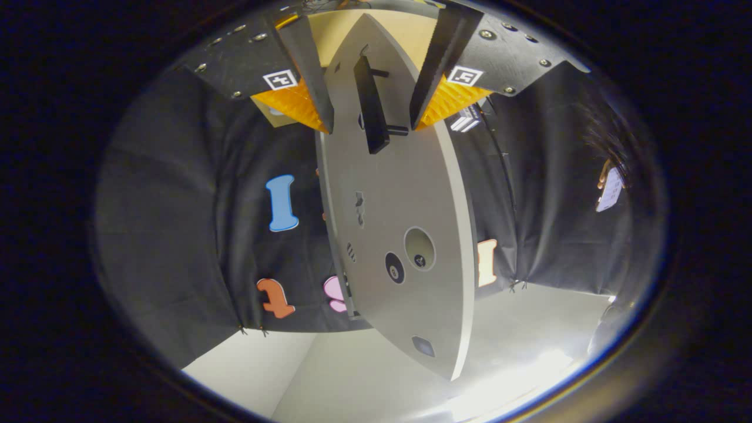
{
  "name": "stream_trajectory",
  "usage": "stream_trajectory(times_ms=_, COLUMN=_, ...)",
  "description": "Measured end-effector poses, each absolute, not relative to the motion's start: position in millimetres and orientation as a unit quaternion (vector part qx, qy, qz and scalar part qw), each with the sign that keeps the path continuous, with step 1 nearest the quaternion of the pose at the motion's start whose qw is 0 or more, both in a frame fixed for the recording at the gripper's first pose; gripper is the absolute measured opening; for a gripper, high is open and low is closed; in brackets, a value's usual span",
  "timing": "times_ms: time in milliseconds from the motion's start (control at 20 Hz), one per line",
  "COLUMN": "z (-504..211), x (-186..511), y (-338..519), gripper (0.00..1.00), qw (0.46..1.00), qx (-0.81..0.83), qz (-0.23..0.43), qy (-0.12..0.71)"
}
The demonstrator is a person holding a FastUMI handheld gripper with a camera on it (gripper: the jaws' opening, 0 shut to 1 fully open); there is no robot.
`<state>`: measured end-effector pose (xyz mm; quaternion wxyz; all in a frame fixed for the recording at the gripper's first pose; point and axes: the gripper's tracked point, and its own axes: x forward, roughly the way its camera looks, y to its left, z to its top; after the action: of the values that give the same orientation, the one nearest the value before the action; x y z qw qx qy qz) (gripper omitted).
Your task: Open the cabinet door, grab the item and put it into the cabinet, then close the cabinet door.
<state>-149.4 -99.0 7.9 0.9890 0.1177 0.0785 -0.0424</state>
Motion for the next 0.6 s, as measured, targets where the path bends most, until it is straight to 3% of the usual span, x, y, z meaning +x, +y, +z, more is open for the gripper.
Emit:
stream_trajectory(times_ms=500, z=-3.5, x=-71.9, y=-26.9, gripper=0.78, qw=0.985, qx=0.131, qz=0.068, qy=0.094)
stream_trajectory(times_ms=600, z=-7.7, x=-56.8, y=-8.5, gripper=0.83, qw=0.982, qx=0.137, qz=0.088, qy=0.099)
